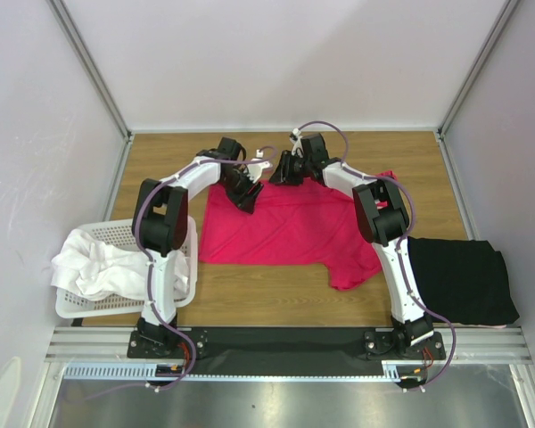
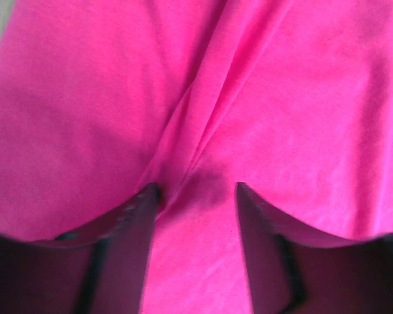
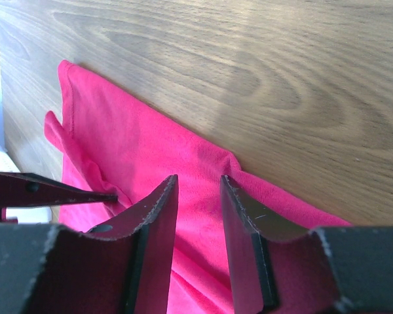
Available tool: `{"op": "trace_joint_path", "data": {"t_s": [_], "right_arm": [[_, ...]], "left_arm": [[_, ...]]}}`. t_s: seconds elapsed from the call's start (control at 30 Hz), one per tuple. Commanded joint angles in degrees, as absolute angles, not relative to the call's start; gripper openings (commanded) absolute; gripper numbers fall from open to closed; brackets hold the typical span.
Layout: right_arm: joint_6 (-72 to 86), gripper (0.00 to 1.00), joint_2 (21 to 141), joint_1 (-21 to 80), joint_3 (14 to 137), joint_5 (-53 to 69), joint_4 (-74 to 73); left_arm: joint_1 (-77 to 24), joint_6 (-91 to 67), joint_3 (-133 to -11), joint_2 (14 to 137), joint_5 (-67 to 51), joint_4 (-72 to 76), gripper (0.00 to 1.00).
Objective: Fold and stack the t-shirts
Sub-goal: Fold the tshirt
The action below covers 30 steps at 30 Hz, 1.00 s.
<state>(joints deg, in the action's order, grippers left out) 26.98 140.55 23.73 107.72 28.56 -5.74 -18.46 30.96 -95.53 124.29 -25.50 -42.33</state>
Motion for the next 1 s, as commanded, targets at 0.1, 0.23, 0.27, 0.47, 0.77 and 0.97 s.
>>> {"op": "trace_joint_path", "data": {"t_s": [0.1,0.23,0.27,0.47,0.77,0.97], "right_arm": [[25.66,0.38,141.33,23.03,108.02,24.79,-10.55],[25.75,0.38,141.50,23.03,108.37,24.79,-10.37],[25.84,0.39,141.59,23.03,108.54,24.87,-10.37],[25.93,0.39,141.77,23.11,108.72,24.79,-10.63],[26.10,0.38,141.86,23.03,108.81,24.87,-10.63],[26.10,0.38,141.77,23.03,108.81,24.70,-10.81]], "left_arm": [[-17.75,29.00,-95.54,120.15,-26.01,-39.64,0.46],[-17.75,28.74,-95.36,119.45,-25.84,-39.03,0.38],[-17.75,28.48,-95.01,119.01,-24.97,-37.98,0.38],[-17.75,28.83,-94.31,118.74,-25.22,-38.50,0.34],[-17.67,28.21,-92.90,119.35,-22.24,-36.21,0.32],[-17.67,27.69,-93.96,120.24,-21.18,-35.68,0.12]]}}
